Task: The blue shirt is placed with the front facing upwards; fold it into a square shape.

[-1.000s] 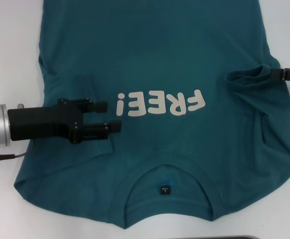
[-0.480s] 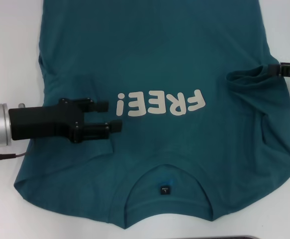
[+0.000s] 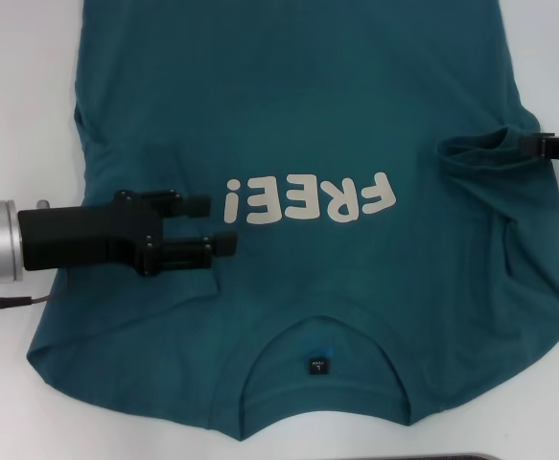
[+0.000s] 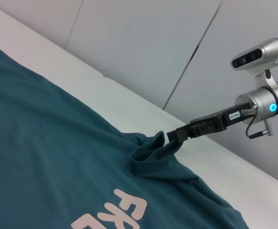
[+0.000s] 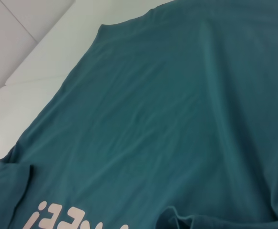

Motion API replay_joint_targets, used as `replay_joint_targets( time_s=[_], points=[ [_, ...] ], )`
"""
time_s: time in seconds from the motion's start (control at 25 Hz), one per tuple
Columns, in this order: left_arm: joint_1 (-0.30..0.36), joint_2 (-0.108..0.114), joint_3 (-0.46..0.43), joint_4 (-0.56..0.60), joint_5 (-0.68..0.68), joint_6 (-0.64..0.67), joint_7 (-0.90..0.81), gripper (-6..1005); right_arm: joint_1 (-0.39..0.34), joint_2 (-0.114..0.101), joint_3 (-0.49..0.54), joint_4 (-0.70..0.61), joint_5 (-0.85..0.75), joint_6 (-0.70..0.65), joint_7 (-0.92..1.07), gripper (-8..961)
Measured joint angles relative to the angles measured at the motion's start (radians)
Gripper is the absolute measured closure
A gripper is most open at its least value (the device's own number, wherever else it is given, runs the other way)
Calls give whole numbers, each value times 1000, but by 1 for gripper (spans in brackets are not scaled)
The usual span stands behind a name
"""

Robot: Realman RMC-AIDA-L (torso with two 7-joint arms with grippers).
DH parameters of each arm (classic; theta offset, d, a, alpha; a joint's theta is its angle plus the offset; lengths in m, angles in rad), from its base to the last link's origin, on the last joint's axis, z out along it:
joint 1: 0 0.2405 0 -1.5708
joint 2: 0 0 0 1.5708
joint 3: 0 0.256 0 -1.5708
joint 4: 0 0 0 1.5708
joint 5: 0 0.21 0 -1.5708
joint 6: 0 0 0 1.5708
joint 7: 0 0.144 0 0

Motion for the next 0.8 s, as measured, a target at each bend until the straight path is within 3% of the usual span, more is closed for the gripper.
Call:
replay_joint_targets(
  time_s=[0.12, 0.52, 0.8],
  points=[
    [-1, 0, 0, 0, 0, 0, 0, 233, 0, 1, 0, -1, 0, 1, 0, 509],
    [-1, 0, 0, 0, 0, 1, 0, 232, 0, -3, 0, 0, -2, -11, 4, 950],
    [-2, 0, 0, 0, -1, 0, 0, 232, 0, -4, 0, -5, -2, -21, 6, 944]
  ],
)
